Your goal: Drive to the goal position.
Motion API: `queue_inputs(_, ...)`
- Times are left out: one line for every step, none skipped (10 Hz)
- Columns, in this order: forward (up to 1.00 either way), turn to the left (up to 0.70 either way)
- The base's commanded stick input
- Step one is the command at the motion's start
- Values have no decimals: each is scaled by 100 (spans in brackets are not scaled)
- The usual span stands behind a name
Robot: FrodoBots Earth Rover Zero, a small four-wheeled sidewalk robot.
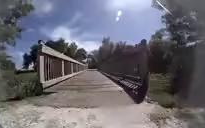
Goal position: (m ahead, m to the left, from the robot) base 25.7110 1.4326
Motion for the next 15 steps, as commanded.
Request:
queue_inputs(81, 0)
queue_inputs(81, 0)
queue_inputs(81, 0)
queue_inputs(82, 0)
queue_inputs(82, 0)
queue_inputs(82, 0)
queue_inputs(82, 0)
queue_inputs(82, 0)
queue_inputs(82, 0)
queue_inputs(82, 0)
queue_inputs(82, 0)
queue_inputs(82, 0)
queue_inputs(82, 0)
queue_inputs(82, 0)
queue_inputs(82, 0)
